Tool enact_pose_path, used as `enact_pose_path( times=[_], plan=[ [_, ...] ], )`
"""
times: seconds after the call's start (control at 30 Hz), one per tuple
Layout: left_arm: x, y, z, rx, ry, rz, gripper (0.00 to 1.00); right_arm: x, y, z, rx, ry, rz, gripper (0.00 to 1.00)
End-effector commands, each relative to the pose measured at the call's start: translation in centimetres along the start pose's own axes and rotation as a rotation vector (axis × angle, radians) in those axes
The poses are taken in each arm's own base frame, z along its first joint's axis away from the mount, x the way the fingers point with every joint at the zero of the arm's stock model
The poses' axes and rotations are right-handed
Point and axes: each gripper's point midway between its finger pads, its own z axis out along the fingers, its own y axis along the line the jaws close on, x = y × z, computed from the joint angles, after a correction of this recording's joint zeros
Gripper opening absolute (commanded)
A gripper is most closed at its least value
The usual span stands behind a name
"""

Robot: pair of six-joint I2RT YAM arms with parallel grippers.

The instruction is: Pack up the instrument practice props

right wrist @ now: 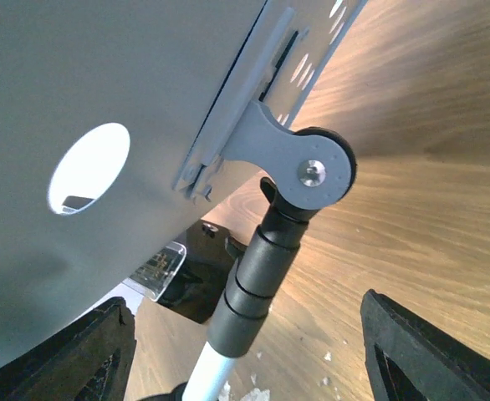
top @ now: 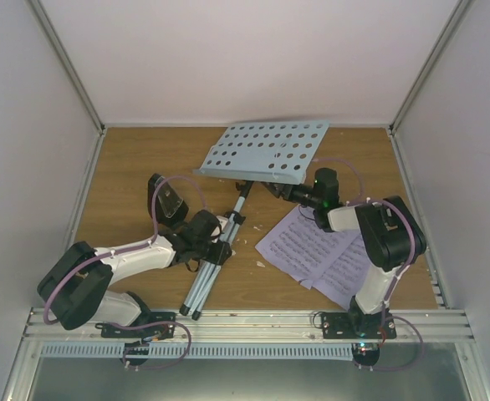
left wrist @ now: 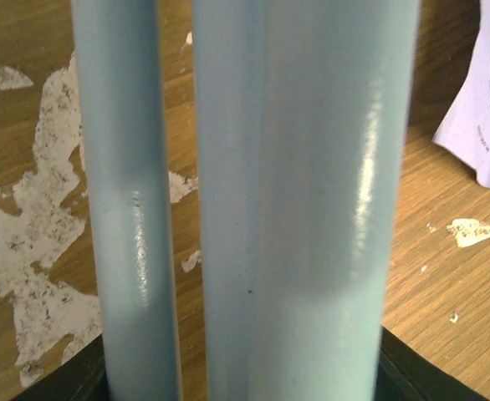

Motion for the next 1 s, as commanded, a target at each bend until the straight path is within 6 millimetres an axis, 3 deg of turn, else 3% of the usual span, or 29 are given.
enact_pose_path(
  times=[0.0, 0.27, 0.53, 0.7, 0.8, 0.97],
  plan=[
    [-9.5, -2.3, -3.1, 0.049, -0.373, 0.095, 0.0, -1.7, 2.0, -1.5, -0.057, -0.076, -0.092, 0.76],
    [-9.7, -1.4, -2.8, 0.002, -0.358, 0.113, 0.0, -0.5, 0.0, -4.1, 0.005, -0.095, -0.062, 0.8],
    [-9.8, -0.3, -3.0, -0.059, -0.354, 0.144, 0.0, -0.7, -2.5, -8.9, 0.128, -0.151, -0.066, 0.88],
    [-9.7, 0.2, -2.8, -0.074, -0.339, 0.127, 0.0, -1.8, -3.7, -12.7, 0.237, -0.214, -0.085, 0.9],
    [-10.1, -0.3, -3.2, -0.04, -0.353, 0.115, 0.0, -2.7, -4.7, -15.0, 0.306, -0.252, -0.095, 0.91],
    [-11.9, -3.1, -5.3, 0.13, -0.443, 0.114, 0.0, -2.8, -5.6, -16.5, 0.373, -0.262, -0.103, 0.92]
  ],
)
